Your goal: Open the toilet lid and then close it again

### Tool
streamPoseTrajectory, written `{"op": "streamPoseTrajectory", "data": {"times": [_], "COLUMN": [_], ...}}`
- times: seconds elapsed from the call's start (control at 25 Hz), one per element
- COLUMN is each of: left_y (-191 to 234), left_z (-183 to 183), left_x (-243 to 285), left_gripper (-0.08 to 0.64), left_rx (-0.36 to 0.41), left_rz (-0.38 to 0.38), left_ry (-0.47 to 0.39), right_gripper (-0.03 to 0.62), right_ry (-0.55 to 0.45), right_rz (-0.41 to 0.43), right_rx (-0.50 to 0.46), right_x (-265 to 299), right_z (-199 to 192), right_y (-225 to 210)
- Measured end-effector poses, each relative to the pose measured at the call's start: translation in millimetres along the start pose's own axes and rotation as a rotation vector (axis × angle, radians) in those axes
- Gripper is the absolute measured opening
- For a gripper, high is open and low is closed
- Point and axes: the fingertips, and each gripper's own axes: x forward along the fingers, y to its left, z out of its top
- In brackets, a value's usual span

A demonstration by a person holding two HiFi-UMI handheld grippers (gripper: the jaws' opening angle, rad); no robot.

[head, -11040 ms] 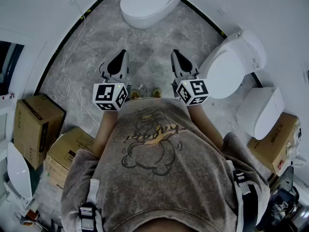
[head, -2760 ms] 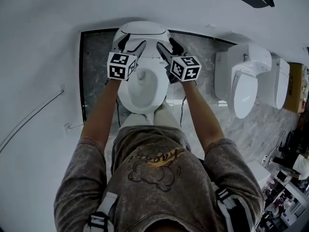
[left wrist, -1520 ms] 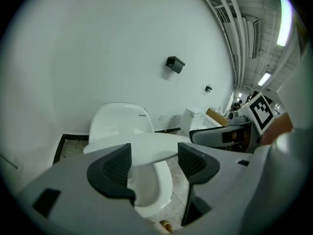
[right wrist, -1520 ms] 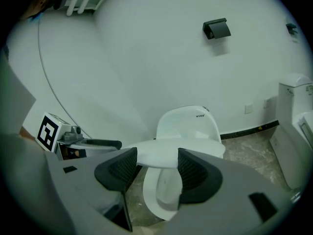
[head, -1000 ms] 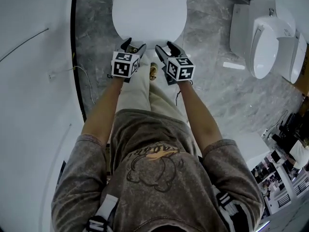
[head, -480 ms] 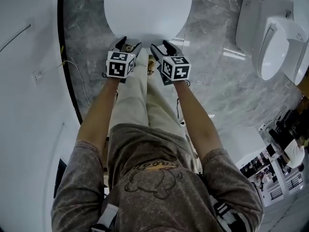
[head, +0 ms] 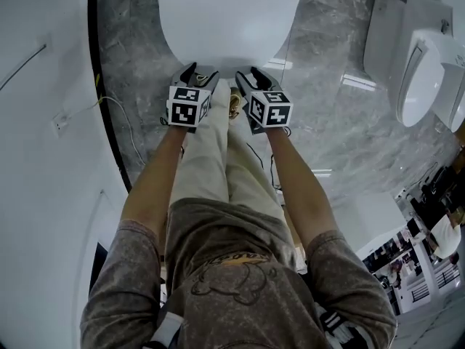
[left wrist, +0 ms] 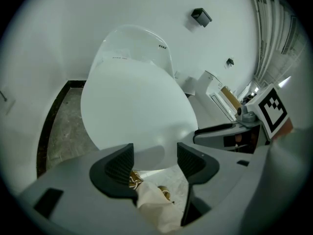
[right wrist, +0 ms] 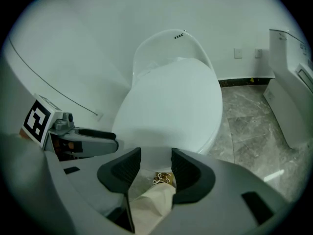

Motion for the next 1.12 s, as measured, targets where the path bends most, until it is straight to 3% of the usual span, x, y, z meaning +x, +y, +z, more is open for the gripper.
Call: {"op": "streamPoseTrajectory", "data": {"times": [0.08,0.16,0.4,0.68,0.96,1.12], "left_y": [-2.8,-5.2,-31.8,-85.6,-132.5,-149.1], "left_z": [1.1,19.5,131.8,237.2,275.0,274.1], "left_x": [-7.6,-20.1,-92.7,-230.7,-362.1,-407.1], "left_gripper": [0.282,0.282,0.282,0.282,0.282,0.282], "left_rx": [-0.011,-0.009,0.041,0.081,0.171,0.169], "left_rz": [-0.009,-0.007,0.001,-0.031,-0.083,-0.108], "left_ry": [0.036,0.016,-0.146,-0.358,-0.501,-0.572], "right_gripper": [0.212,0.212,0.212,0.212,0.212,0.212], "right_ry": [0.016,-0.017,-0.176,-0.364,-0.508,-0.575], "right_rz": [0.008,0.005,0.0,0.038,0.094,0.129], "right_rx": [0.007,0.02,-0.046,-0.133,-0.24,-0.321], "right_x": [-7.3,-19.4,-93.1,-225.0,-339.4,-387.5], "right_z": [5.2,26.5,125.2,221.2,254.0,259.1], "right_y": [4.9,8.2,29.4,99.3,166.2,196.5]}}
